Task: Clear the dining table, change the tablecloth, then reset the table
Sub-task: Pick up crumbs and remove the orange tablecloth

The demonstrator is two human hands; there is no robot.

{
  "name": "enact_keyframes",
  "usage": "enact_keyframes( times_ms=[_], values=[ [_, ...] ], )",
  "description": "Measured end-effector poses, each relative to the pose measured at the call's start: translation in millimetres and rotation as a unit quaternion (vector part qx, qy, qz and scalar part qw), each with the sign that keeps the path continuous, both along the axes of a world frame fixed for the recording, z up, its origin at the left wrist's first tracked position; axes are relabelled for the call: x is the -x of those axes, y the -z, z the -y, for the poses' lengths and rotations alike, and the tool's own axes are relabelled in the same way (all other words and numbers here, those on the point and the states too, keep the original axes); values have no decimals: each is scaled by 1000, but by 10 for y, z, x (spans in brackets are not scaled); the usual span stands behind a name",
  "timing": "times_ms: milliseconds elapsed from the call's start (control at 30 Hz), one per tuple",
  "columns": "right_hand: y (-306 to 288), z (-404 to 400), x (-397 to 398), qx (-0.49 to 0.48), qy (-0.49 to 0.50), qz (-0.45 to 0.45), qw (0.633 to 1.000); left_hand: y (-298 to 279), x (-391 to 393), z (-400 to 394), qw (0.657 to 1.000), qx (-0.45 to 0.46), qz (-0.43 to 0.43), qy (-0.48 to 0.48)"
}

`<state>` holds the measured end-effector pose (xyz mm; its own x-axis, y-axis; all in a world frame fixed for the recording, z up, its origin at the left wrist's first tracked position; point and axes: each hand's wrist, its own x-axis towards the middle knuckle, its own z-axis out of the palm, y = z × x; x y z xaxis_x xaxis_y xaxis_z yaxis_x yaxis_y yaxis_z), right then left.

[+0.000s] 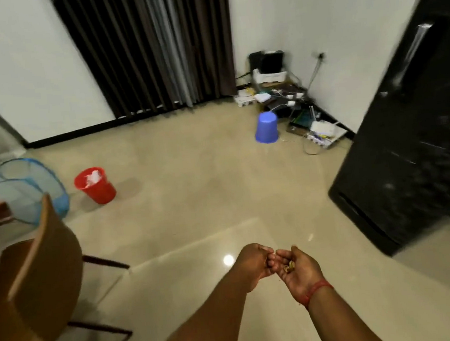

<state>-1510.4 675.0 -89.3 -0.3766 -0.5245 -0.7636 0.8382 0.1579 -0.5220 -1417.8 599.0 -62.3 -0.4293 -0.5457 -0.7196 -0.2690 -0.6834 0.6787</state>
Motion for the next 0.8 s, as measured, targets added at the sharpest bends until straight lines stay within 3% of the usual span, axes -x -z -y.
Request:
enact_keyframes(
  times_ms=[333,567,800],
  values=[
    [-165,3203,-1,18,-284,-17,958,4,-281,2698,970,21,26,-239],
    [21,5150,-424,-35,-366,-67,927,321,-911,4557,943,-58,24,-327],
    [-24,6983,-1104,-33,-424,-61,903,264,-1568,6364,930,-55,52,-359]
  ],
)
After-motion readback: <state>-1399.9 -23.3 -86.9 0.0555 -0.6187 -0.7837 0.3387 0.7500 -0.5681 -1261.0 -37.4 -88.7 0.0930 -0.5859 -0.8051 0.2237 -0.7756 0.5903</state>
